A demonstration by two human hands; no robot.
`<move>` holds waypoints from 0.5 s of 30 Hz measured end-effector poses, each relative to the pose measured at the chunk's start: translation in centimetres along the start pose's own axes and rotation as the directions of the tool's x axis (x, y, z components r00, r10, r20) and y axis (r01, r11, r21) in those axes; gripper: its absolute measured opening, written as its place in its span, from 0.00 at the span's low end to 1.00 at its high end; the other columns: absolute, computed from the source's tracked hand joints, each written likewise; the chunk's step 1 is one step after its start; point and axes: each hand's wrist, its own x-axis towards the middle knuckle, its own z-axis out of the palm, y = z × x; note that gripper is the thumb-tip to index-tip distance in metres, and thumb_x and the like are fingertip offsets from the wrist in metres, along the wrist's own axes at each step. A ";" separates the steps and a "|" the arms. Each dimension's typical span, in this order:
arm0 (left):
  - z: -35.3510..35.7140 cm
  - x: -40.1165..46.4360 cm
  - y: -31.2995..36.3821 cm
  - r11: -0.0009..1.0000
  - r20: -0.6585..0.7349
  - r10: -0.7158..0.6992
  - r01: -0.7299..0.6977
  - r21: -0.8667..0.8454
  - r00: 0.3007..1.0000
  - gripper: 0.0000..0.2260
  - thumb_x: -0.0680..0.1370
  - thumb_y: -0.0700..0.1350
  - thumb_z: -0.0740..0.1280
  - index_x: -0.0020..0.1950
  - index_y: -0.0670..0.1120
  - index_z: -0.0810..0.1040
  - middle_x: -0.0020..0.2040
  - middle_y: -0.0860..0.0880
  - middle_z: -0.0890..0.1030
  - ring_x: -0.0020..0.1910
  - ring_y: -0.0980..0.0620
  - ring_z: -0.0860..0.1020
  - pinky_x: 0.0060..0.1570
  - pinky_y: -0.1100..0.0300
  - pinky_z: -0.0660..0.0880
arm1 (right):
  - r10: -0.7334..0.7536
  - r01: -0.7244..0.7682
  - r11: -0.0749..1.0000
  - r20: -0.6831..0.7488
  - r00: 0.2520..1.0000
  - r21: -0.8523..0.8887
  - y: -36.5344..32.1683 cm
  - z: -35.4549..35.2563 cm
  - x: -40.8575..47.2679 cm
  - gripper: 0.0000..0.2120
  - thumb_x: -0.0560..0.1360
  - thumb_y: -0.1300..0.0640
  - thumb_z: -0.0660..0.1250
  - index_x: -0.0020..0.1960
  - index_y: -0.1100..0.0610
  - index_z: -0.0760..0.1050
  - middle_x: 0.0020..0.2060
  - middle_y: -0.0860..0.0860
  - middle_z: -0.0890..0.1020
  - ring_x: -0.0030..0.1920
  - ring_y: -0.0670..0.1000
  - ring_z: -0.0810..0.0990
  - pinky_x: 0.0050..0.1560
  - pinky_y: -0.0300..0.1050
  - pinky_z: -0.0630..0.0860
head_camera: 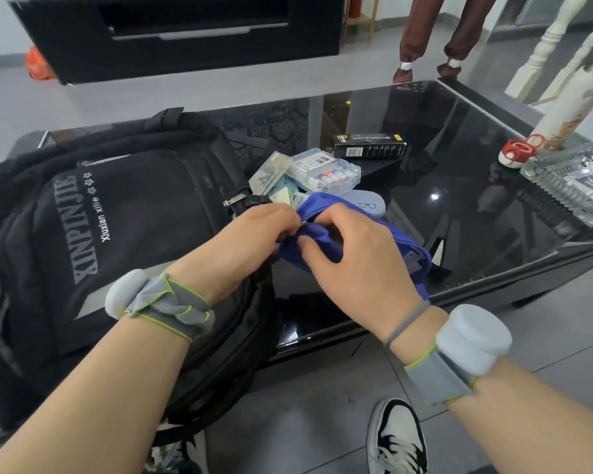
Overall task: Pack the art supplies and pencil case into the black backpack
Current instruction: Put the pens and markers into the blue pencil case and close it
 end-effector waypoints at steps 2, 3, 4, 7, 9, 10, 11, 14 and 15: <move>-0.1 0.1 0.4 1.000 -0.051 0.027 -0.027 0.013 0.998 0.12 0.68 0.50 0.65 0.38 0.40 0.75 0.43 0.45 0.72 0.44 0.49 0.70 0.51 0.42 0.71 | -0.036 0.033 0.999 -0.089 0.995 -0.037 -0.4 0.0 0.1 0.10 0.74 0.47 0.68 0.43 0.53 0.73 0.36 0.46 0.78 0.38 0.49 0.76 0.40 0.51 0.74; -0.1 0.1 0.6 1.000 -0.085 0.020 -0.021 -0.002 0.996 0.14 0.67 0.51 0.65 0.38 0.39 0.75 0.45 0.46 0.74 0.45 0.49 0.72 0.53 0.41 0.72 | -0.055 0.047 0.997 -0.123 0.991 -0.067 -0.6 0.0 0.2 0.10 0.74 0.47 0.68 0.43 0.53 0.73 0.35 0.46 0.78 0.37 0.50 0.75 0.38 0.51 0.74; -0.1 0.1 0.6 0.999 -0.117 0.003 -0.008 -0.036 0.993 0.13 0.66 0.50 0.66 0.37 0.40 0.76 0.47 0.46 0.74 0.46 0.49 0.73 0.53 0.43 0.72 | -0.077 0.062 0.993 -0.144 0.987 -0.103 -0.9 0.0 0.3 0.10 0.74 0.47 0.68 0.42 0.54 0.73 0.34 0.46 0.77 0.36 0.50 0.75 0.37 0.51 0.73; -0.1 0.5 0.5 0.997 -0.171 -0.044 0.031 -0.077 0.984 0.10 0.67 0.48 0.65 0.39 0.42 0.77 0.47 0.44 0.73 0.44 0.48 0.72 0.49 0.47 0.69 | -0.165 0.129 0.973 -0.181 0.970 -0.193 -1.4 -0.1 1.0 0.09 0.73 0.51 0.68 0.48 0.56 0.75 0.36 0.48 0.78 0.38 0.52 0.75 0.37 0.52 0.74; -0.1 0.5 0.6 0.998 -0.174 -0.043 0.034 -0.055 0.984 0.13 0.67 0.48 0.64 0.41 0.38 0.77 0.45 0.43 0.72 0.44 0.47 0.70 0.48 0.48 0.68 | -0.247 0.197 0.949 -0.194 0.950 -0.246 -1.4 0.1 1.6 0.10 0.72 0.56 0.69 0.52 0.58 0.77 0.40 0.52 0.78 0.42 0.56 0.75 0.41 0.54 0.73; 0.1 0.3 0.8 0.998 -0.177 -0.038 0.029 -0.057 0.983 0.14 0.68 0.47 0.64 0.41 0.36 0.76 0.44 0.43 0.71 0.43 0.48 0.70 0.48 0.49 0.68 | -0.278 0.223 0.935 -0.181 0.944 -0.274 -1.5 0.4 1.8 0.09 0.71 0.57 0.69 0.50 0.59 0.78 0.41 0.53 0.77 0.43 0.57 0.75 0.42 0.54 0.72; 0.2 0.1 1.0 0.998 -0.184 -0.024 0.014 -0.057 0.983 0.15 0.68 0.47 0.63 0.42 0.34 0.76 0.43 0.44 0.71 0.43 0.49 0.69 0.47 0.50 0.68 | -0.291 0.232 0.924 -0.163 0.943 -0.305 -1.5 0.6 2.1 0.07 0.71 0.58 0.69 0.47 0.59 0.79 0.42 0.54 0.76 0.43 0.57 0.74 0.41 0.51 0.70; 0.7 0.1 1.3 0.999 -0.180 0.045 -0.050 -0.021 0.983 0.17 0.70 0.45 0.62 0.45 0.29 0.76 0.42 0.43 0.69 0.41 0.51 0.69 0.42 0.54 0.69 | -0.258 0.187 0.899 -0.134 0.957 -0.396 -1.8 1.2 2.9 0.04 0.68 0.60 0.69 0.42 0.58 0.77 0.41 0.53 0.76 0.42 0.56 0.74 0.37 0.46 0.61; 0.8 0.2 1.3 0.998 -0.179 0.062 -0.067 -0.022 0.982 0.16 0.73 0.43 0.63 0.46 0.28 0.76 0.41 0.42 0.69 0.38 0.52 0.71 0.39 0.55 0.71 | -0.246 0.172 0.898 -0.137 0.960 -0.404 -1.9 1.3 3.1 0.04 0.67 0.61 0.69 0.41 0.58 0.76 0.41 0.53 0.76 0.41 0.56 0.74 0.36 0.45 0.59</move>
